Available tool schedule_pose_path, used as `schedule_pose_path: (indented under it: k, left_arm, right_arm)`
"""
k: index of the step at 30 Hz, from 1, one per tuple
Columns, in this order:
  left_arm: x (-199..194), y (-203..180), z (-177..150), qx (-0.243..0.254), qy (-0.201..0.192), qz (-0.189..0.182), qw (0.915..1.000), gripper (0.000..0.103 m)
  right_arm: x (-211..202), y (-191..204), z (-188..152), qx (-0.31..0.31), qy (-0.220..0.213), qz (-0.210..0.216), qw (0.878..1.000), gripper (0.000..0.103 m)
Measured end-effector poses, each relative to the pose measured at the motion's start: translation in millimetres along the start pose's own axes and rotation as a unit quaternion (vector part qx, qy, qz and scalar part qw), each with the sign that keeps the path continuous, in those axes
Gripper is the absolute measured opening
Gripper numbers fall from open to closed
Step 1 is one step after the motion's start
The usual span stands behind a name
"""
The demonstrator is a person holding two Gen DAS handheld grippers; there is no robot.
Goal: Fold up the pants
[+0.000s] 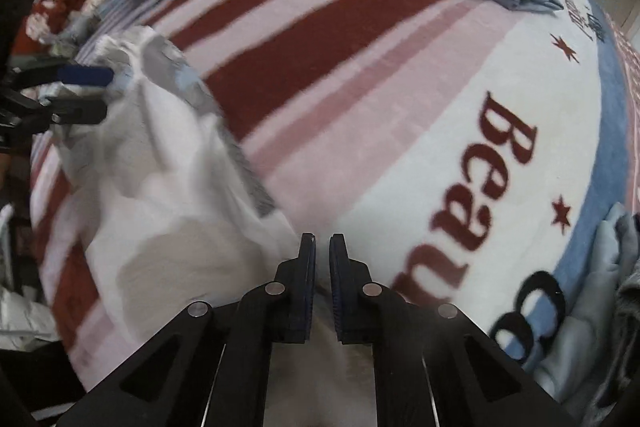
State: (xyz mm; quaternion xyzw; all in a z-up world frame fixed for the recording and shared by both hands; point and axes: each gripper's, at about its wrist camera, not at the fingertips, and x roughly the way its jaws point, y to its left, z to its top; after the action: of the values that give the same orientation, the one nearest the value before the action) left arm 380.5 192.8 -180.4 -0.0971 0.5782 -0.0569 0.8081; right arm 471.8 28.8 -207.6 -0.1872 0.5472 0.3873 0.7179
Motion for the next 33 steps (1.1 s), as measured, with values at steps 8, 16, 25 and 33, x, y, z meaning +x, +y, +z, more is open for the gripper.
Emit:
schedule_pose_path:
  k: [8, 16, 25, 33]
  left_arm:
    - [19, -28, -12, 0.040, 0.034, -0.030, 0.9982, 0.061]
    - [39, -28, -22, 0.062, 0.073, -0.010, 0.9954, 0.064]
    - [46, -35, -25, 0.069, 0.077, 0.001, 0.9947, 0.067]
    - [36, -20, -29, 0.058, 0.079, 0.019, 0.9950, 0.070]
  right_arm:
    - [-51, -8, -36, 0.066, -0.038, 0.056, 0.996, 0.032]
    - [-39, -28, -68, 0.075, 0.001, -0.016, 0.997, 0.046]
    - [-5, -7, -39, -0.045, 0.048, -0.028, 0.997, 0.029]
    - [-19, -11, -32, -0.025, 0.010, -0.101, 0.995, 0.000]
